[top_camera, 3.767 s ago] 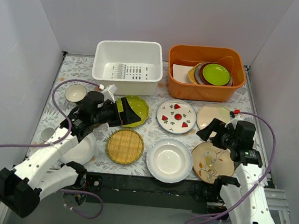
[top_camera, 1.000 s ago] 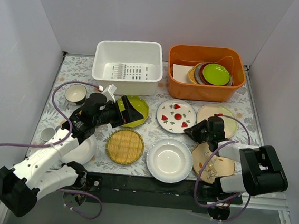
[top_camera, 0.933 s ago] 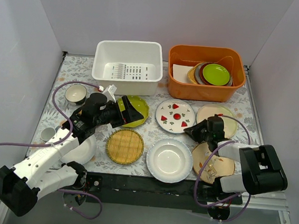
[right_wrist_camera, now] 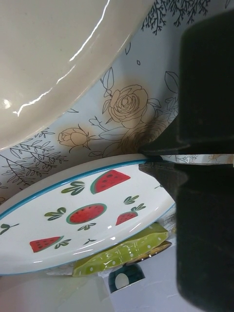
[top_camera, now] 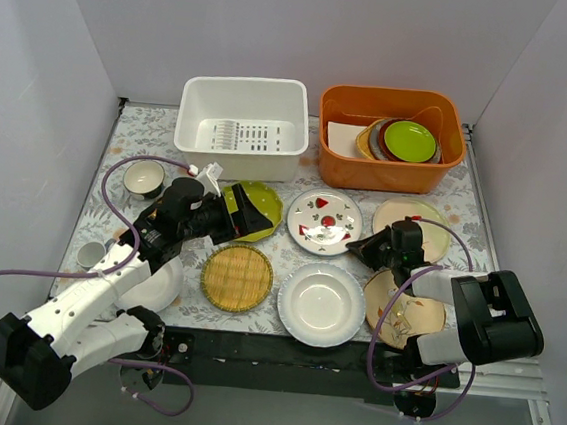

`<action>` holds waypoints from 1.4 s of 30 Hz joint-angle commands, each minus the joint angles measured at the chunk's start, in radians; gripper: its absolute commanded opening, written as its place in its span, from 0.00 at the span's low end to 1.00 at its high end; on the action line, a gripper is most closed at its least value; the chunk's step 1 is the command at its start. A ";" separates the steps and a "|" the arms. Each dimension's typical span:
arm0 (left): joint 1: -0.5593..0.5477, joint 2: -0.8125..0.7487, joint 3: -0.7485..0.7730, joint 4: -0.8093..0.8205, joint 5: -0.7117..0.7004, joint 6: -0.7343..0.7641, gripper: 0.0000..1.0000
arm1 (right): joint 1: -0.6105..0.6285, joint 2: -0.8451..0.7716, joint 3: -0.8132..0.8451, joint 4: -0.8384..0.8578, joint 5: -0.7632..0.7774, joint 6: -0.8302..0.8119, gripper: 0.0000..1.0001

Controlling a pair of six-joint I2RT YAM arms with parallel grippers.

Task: Place the plates into the plastic bin on the countertop
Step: Pick up the plate at the center of the board.

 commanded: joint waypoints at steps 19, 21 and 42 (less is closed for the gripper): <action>-0.005 -0.054 -0.040 0.008 0.023 -0.006 0.98 | 0.010 -0.086 0.072 0.170 -0.102 0.063 0.01; -0.005 -0.060 -0.043 0.008 0.021 -0.006 0.98 | 0.010 -0.099 0.069 0.171 -0.107 0.065 0.01; -0.005 -0.111 -0.012 -0.066 -0.018 0.012 0.98 | 0.011 -0.240 0.132 -0.011 -0.199 -0.042 0.01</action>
